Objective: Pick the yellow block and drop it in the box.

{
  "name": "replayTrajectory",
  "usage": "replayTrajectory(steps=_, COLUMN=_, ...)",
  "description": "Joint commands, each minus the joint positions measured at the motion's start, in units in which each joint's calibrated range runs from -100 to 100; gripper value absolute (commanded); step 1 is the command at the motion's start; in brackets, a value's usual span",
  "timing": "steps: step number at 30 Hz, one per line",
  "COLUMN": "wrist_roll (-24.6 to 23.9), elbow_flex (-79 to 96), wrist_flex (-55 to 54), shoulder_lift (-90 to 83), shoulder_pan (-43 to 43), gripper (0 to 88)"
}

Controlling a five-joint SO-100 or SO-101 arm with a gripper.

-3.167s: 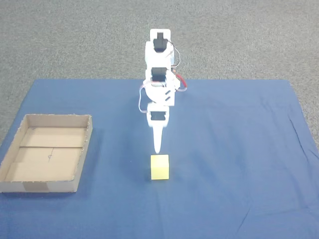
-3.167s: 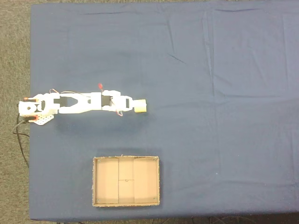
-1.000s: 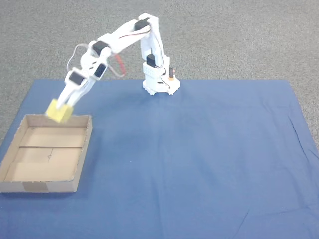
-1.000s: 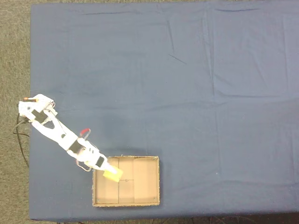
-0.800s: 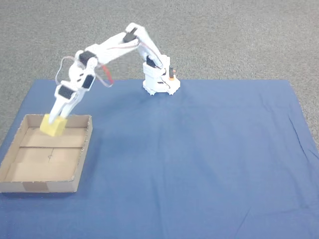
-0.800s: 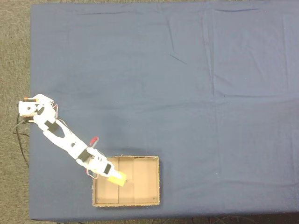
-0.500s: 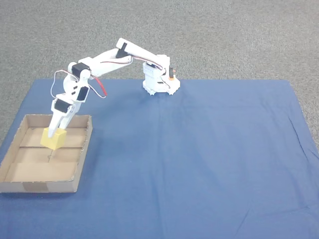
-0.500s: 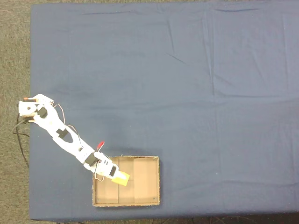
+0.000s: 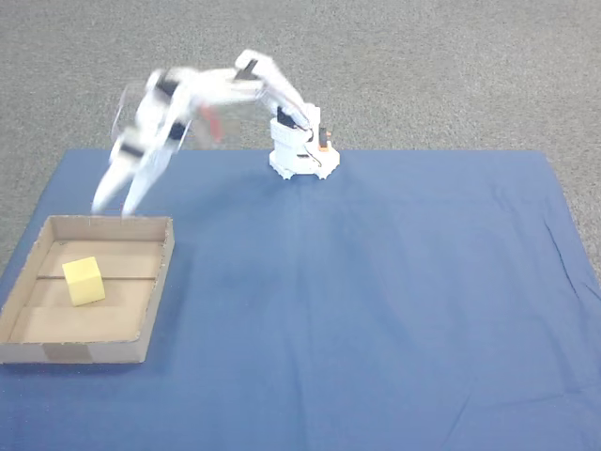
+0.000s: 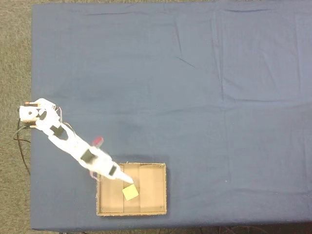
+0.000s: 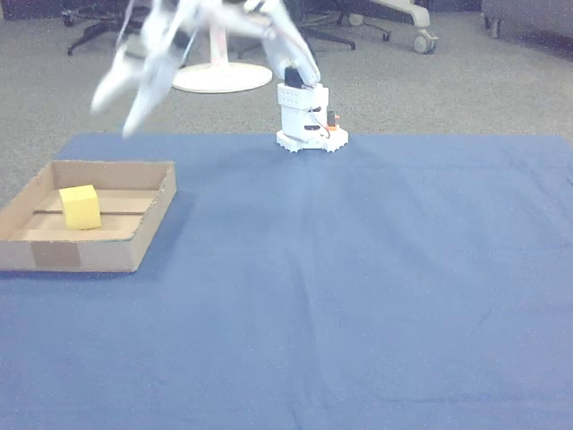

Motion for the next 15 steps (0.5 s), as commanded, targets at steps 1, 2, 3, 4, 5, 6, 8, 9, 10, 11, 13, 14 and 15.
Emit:
replayTrajectory(steps=1, wrist_roll=-3.5, elbow_flex=8.0, wrist_flex=2.1, shoulder_lift=-24.1, shoulder_pan=-6.0, gripper=30.0)
replayTrajectory(steps=2, wrist_roll=-4.7, elbow_flex=14.9, wrist_flex=1.7, shoulder_lift=-32.9, shoulder_pan=-8.5, gripper=20.1)
replayTrajectory(steps=3, wrist_roll=-6.2, elbow_flex=21.0, wrist_flex=0.9, shoulder_lift=-40.9, shoulder_pan=-10.7, gripper=5.2)
replayTrajectory(steps=4, wrist_roll=-7.1, elbow_flex=28.1, wrist_flex=0.0, shoulder_lift=-49.5, shoulder_pan=-13.6, gripper=0.2)
replayTrajectory(steps=5, wrist_roll=-8.2, elbow_flex=35.0, wrist_flex=-1.7, shoulder_lift=-57.3, shoulder_pan=-16.5, gripper=0.2)
replayTrajectory(steps=6, wrist_roll=-8.9, elbow_flex=42.5, wrist_flex=-4.0, shoulder_lift=-64.8, shoulder_pan=-19.8, gripper=0.2)
replayTrajectory(steps=8, wrist_roll=-8.4, elbow_flex=57.6, wrist_flex=-5.7, shoulder_lift=-77.7, shoulder_pan=-28.1, gripper=0.2)
replayTrajectory(steps=9, wrist_roll=-8.8, elbow_flex=66.8, wrist_flex=-6.9, shoulder_lift=-83.8, shoulder_pan=-31.5, gripper=0.2)
replayTrajectory(steps=10, wrist_roll=-9.3, elbow_flex=76.3, wrist_flex=-10.1, shoulder_lift=-89.3, shoulder_pan=-34.1, gripper=0.2)
replayTrajectory(steps=11, wrist_roll=-9.2, elbow_flex=87.2, wrist_flex=-14.5, shoulder_lift=-95.1, shoulder_pan=-36.0, gripper=0.2)
replayTrajectory(steps=13, wrist_roll=-8.1, elbow_flex=106.9, wrist_flex=-22.7, shoulder_lift=-105.1, shoulder_pan=-37.7, gripper=0.2)
replayTrajectory(steps=14, wrist_roll=-7.2, elbow_flex=114.4, wrist_flex=-25.1, shoulder_lift=-108.5, shoulder_pan=-38.0, gripper=0.2)
replayTrajectory(steps=15, wrist_roll=-6.4, elbow_flex=121.9, wrist_flex=-27.8, shoulder_lift=-112.1, shoulder_pan=-38.2, gripper=0.2)
